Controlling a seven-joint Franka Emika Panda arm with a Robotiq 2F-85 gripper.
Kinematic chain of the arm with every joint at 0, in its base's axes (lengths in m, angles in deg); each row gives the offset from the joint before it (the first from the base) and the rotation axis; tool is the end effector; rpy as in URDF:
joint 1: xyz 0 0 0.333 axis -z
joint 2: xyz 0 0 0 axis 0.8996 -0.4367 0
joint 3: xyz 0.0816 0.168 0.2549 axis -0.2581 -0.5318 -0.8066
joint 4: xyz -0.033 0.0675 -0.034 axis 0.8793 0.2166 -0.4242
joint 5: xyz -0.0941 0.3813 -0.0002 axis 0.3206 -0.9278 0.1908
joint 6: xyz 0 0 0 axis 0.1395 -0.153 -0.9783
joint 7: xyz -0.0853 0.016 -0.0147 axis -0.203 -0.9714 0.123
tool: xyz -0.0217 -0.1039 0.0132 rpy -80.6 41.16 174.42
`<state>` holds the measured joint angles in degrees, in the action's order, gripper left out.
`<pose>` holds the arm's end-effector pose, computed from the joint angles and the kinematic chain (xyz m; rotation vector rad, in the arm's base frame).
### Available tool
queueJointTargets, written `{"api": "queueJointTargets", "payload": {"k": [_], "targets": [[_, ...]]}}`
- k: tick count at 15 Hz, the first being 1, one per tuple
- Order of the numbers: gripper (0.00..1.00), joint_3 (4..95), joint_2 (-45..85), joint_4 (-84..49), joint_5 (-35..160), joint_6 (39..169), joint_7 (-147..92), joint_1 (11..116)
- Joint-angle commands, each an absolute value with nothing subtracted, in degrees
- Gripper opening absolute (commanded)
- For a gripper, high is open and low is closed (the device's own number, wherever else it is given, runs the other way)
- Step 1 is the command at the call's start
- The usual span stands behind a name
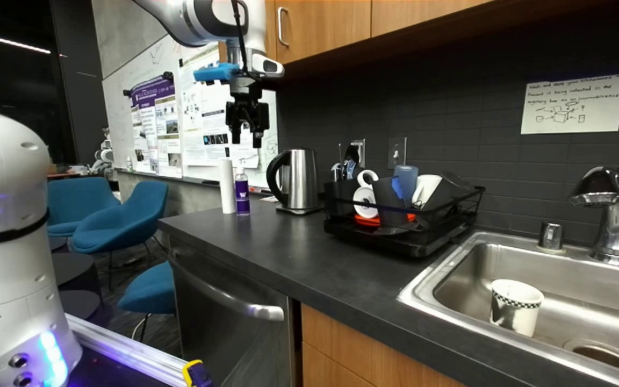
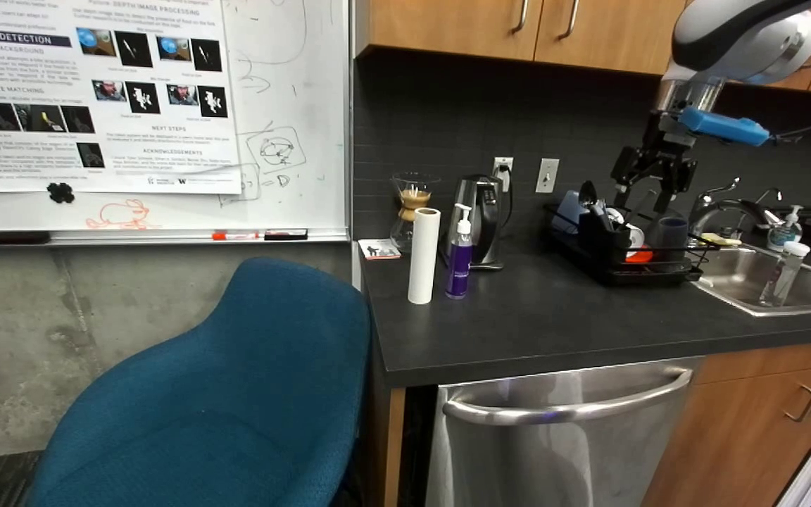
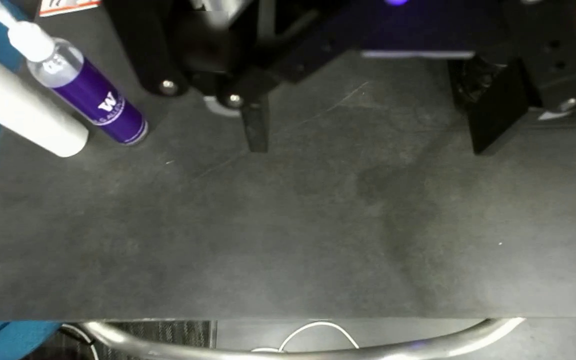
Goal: Remove the pocketknife from the dish rack
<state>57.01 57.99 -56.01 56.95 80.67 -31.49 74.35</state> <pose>0.4105 -0.1639 0.5007 -2.9750 0.5793 -0.0728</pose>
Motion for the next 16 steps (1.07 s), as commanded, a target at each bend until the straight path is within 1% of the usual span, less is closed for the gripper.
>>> {"api": "queueJointTargets", "payload": {"k": [1,7,9,10,16], "targets": [[1.0,57.76,54.05,-53.88,58.9,85.25,-32.09,75.57],[1.0,58.42,48.28,-49.7,64.72,91.23,-31.58,77.31],[1.0,58.69,46.76,-47.76,64.63,89.79,-31.64,77.33],[1.0,58.57,48.9,-50.58,63.92,90.9,-31.55,77.09],[1.0,58.72,46.98,-48.67,63.92,90.75,-31.55,77.13]]}}
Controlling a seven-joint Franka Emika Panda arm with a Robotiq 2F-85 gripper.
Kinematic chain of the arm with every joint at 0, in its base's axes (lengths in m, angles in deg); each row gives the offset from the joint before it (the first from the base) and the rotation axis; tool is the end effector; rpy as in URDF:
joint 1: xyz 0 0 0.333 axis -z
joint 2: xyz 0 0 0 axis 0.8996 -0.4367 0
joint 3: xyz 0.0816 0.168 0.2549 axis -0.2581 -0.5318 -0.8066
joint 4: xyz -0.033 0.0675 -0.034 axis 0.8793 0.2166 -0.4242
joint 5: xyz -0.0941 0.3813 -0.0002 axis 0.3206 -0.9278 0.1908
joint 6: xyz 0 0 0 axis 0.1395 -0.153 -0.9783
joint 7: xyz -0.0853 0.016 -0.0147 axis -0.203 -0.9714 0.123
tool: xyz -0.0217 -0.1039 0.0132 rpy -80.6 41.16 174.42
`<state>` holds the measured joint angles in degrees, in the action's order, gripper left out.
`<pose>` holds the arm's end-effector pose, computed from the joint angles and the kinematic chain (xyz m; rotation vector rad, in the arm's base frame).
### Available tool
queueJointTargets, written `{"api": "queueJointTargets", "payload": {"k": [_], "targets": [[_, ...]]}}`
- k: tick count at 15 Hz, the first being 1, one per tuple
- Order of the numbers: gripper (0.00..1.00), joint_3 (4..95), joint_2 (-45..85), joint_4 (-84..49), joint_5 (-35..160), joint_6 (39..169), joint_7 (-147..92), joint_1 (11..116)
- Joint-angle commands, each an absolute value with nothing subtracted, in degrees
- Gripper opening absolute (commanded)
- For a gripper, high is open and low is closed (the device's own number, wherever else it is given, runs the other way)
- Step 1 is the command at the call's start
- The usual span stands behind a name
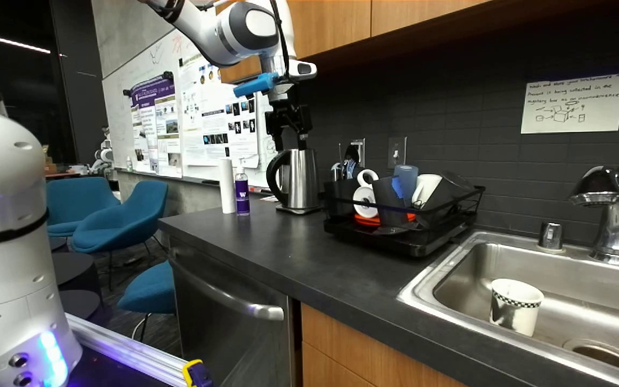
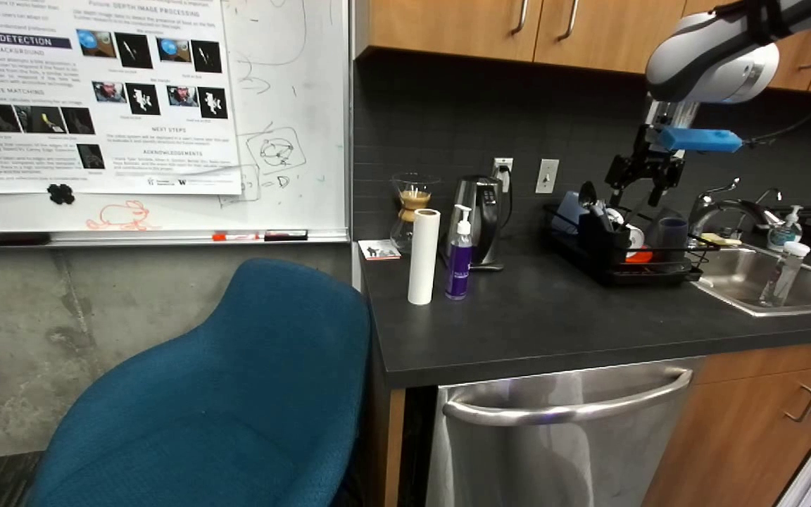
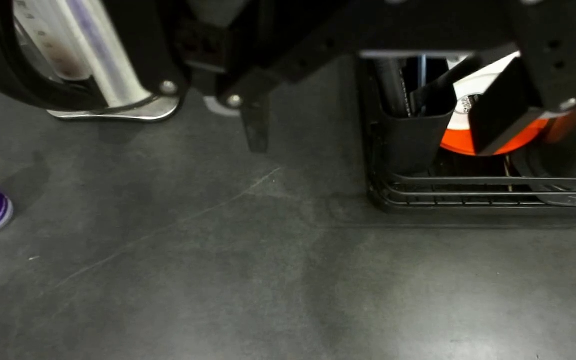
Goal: Remove the pocketknife from the dish rack
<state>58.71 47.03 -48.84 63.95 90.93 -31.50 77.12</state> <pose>0.4563 -0.2299 0.4883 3.0108 -0.6463 0.2085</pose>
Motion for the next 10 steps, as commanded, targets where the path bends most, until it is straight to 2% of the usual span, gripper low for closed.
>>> {"api": "queueJointTargets", "payload": {"k": [1,10], "targets": [[1.0,58.72,46.98,-48.64,63.92,90.74,-31.55,77.13],[1.0,58.64,46.55,-48.63,64.56,91.57,-31.75,77.13]]}}
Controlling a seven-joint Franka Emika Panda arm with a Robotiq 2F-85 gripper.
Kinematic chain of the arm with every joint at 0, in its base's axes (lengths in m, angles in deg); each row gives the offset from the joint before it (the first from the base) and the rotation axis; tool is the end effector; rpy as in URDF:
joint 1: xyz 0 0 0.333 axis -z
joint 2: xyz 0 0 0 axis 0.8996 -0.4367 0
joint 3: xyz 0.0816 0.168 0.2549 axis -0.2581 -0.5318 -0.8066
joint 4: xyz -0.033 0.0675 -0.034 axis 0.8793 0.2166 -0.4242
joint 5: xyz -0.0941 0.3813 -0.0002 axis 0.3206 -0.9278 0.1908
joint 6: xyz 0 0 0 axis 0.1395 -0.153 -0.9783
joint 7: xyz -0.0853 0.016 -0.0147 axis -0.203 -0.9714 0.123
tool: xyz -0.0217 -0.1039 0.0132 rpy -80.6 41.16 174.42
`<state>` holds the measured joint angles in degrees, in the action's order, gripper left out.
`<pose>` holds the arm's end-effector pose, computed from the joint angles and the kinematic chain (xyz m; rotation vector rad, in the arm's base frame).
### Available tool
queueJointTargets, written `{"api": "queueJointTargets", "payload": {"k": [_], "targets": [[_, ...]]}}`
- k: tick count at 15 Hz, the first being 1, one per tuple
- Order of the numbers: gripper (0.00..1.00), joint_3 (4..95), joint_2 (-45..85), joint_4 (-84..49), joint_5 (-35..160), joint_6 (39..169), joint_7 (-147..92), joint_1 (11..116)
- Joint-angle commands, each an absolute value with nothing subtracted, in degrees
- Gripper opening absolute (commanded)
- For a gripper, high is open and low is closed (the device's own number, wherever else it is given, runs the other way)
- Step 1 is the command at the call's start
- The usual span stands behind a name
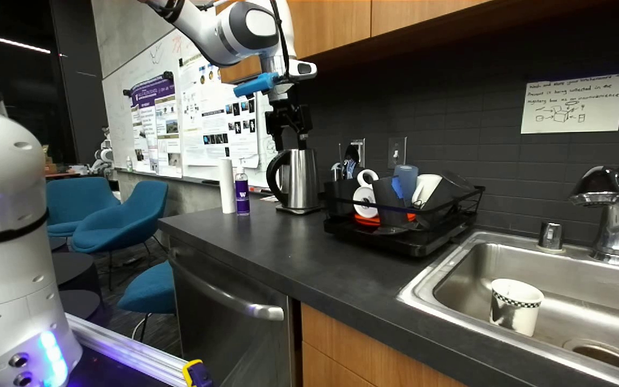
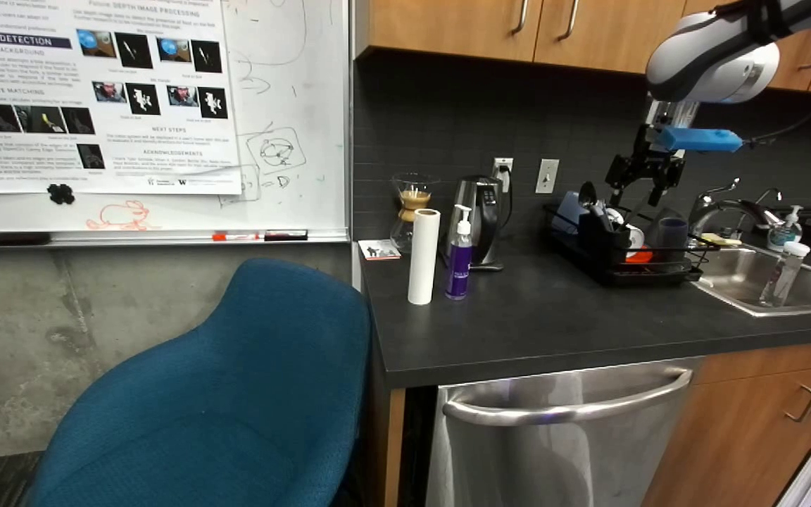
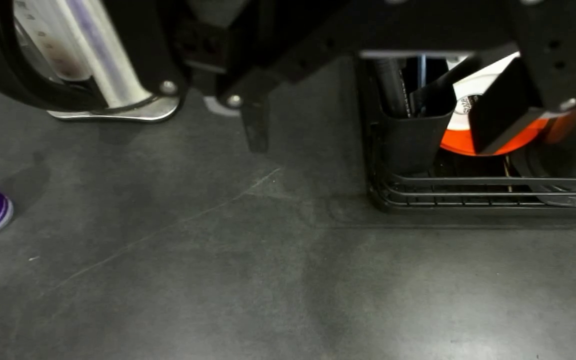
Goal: Remove the pocketknife from the dish rack
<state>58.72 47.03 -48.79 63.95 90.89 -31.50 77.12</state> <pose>0.4563 -0.2301 0.4886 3.0106 -0.6466 0.2087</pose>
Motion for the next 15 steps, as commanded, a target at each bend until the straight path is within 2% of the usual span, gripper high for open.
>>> {"api": "queueJointTargets", "payload": {"k": [1,15], "targets": [[1.0,58.57,46.29,-48.71,64.82,92.47,-31.86,77.09],[1.0,59.12,34.83,-45.01,69.32,106.21,-34.04,77.42]]}}
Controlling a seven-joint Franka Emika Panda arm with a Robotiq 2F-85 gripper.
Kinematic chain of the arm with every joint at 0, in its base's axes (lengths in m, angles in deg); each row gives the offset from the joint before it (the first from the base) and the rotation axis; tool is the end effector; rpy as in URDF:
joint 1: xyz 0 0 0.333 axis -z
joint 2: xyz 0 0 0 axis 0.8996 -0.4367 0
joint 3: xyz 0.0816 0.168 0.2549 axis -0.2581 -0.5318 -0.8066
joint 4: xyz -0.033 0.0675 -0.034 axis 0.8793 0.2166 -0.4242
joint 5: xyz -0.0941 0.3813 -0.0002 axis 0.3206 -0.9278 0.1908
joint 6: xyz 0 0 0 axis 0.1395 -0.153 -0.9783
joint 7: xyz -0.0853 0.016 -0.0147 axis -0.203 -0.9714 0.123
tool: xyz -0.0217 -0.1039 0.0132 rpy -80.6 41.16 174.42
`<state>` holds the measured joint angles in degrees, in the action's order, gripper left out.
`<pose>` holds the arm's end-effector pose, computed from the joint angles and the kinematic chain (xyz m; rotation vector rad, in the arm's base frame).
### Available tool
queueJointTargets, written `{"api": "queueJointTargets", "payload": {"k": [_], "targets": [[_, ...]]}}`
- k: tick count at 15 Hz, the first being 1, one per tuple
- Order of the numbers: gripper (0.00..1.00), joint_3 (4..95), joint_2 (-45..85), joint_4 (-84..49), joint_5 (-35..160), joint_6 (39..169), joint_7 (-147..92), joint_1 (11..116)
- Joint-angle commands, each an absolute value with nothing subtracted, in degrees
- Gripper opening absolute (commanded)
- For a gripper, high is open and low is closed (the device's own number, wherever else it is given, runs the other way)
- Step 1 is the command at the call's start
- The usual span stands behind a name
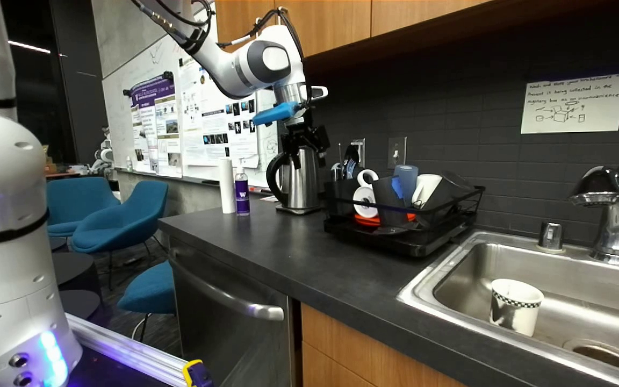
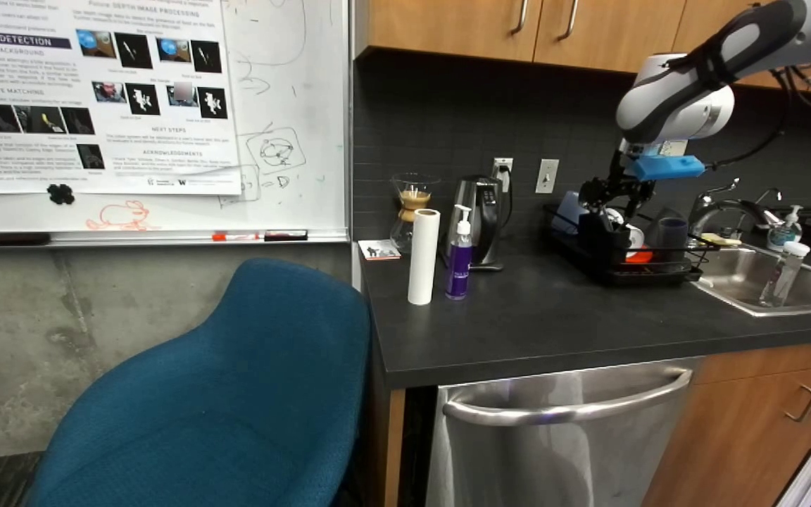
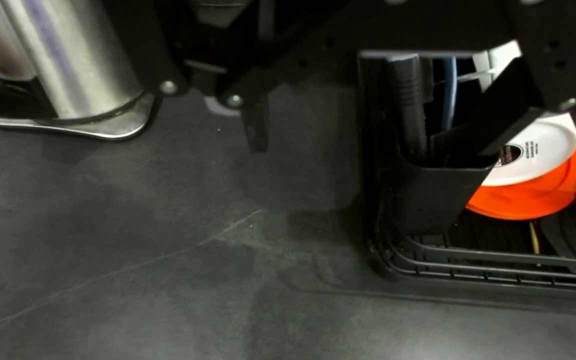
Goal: Remove the pocketknife from the dish rack
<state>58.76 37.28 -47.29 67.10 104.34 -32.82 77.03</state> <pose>0.5017 -0.2452 0.4377 2.9287 -0.5243 0.3129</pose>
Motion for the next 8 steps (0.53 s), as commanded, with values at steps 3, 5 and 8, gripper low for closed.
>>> {"api": "queueJointTargets", "payload": {"k": [3,5,8], "targets": [[1.0,59.38,33.23,-43.84,69.77,107.94,-35.41,77.55],[1.0,59.39,32.51,-43.35,69.05,108.21,-36.6,77.49],[1.0,59.27,31.5,-42.65,68.81,108.28,-37.71,77.42]]}}
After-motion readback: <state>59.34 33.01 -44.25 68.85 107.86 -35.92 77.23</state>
